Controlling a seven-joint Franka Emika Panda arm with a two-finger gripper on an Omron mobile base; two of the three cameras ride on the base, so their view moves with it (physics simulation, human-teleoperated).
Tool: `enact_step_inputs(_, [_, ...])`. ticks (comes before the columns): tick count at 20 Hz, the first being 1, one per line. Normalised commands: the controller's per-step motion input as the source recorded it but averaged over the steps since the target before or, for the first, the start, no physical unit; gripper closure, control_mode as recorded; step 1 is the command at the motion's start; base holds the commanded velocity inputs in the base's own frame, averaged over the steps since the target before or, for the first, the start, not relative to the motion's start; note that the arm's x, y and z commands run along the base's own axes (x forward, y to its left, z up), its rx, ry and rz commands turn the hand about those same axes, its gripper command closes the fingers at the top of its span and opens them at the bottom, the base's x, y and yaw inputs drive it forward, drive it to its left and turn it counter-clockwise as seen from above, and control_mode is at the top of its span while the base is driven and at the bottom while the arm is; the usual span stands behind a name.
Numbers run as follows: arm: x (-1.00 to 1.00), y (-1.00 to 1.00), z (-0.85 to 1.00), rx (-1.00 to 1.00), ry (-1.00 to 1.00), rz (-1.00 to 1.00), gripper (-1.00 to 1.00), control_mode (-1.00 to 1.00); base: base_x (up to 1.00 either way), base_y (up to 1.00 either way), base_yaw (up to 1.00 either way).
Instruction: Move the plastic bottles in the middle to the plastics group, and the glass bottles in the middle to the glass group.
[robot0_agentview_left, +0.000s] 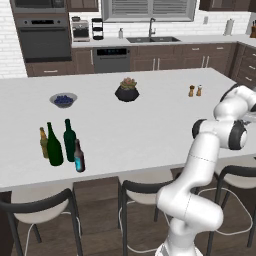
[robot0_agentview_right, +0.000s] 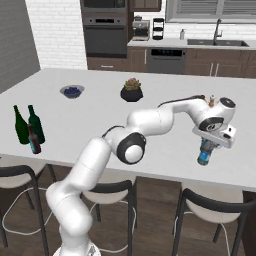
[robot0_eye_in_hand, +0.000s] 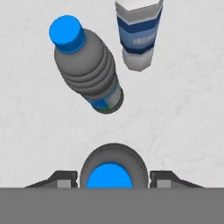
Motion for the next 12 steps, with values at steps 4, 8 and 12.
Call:
enact_step_inputs(4, [-0.11,0.33,-0.02,-0.10,-0.06,0.00,-1.00,-1.00,0.00,0.00,0.00])
enact_step_inputs(8, [-0.07,0.05,0.15,-0.13,-0.06,0.07,-1.00,-1.00,0.00,0.00,0.00])
enact_step_inputs(12, [-0.20,0.11,0.49,-0.08,-0.11,0.01,-1.00,-1.00,0.00,0.00,0.00])
